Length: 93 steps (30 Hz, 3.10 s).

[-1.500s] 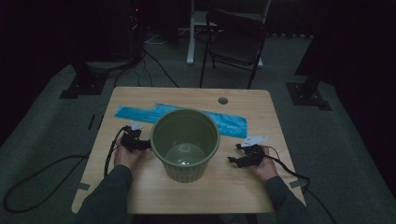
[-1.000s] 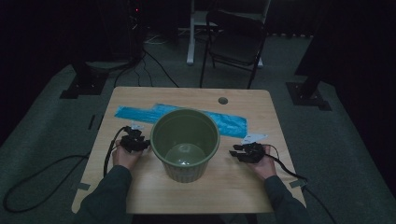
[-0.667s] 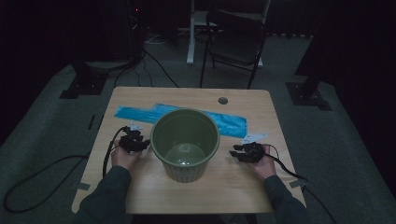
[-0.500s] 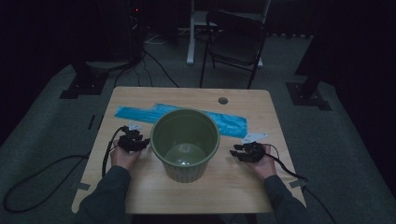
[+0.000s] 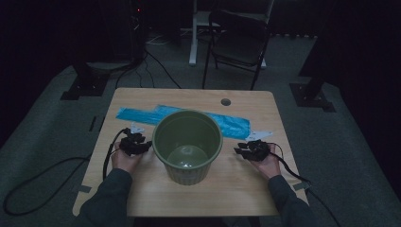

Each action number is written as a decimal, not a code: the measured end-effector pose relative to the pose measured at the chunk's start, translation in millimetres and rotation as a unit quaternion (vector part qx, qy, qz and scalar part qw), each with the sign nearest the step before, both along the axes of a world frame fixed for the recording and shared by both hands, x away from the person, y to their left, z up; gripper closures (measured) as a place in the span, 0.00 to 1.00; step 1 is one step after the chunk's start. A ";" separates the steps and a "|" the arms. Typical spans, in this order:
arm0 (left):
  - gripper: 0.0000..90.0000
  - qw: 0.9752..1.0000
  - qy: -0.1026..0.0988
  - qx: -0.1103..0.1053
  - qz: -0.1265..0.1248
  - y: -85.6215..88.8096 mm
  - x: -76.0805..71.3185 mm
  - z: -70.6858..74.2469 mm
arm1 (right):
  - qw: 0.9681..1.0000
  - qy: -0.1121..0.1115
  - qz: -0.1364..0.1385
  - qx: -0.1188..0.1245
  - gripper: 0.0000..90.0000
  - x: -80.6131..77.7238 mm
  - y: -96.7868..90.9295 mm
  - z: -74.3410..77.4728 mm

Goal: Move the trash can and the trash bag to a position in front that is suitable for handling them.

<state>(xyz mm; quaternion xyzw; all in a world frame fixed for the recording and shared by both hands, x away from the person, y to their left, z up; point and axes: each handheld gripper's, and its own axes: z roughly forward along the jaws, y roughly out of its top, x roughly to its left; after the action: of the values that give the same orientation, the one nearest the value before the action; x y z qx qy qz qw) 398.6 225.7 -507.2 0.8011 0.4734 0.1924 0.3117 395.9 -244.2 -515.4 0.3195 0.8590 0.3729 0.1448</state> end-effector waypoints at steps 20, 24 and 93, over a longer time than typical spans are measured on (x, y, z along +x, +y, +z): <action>0.63 0.997 -0.023 -0.026 -0.063 -20.4 -37.3 19.1 | 0.994 -0.002 0.099 0.036 0.74 -23.9 66.5 24.8; 0.63 0.997 -0.025 -0.027 -0.068 -22.4 -40.7 20.1 | 0.994 -0.001 0.108 0.031 0.75 -22.8 75.5 25.9; 0.63 0.998 -0.012 -0.038 -0.039 -5.0 -27.1 12.1 | 0.993 0.067 -0.025 -0.098 0.99 33.5 5.5 -8.5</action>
<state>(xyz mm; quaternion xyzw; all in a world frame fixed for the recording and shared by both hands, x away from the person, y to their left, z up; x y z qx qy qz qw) 371.5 220.7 -495.1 0.8042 0.4451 0.1712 0.3548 429.4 -238.8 -523.9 0.3492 0.8910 0.2610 0.1264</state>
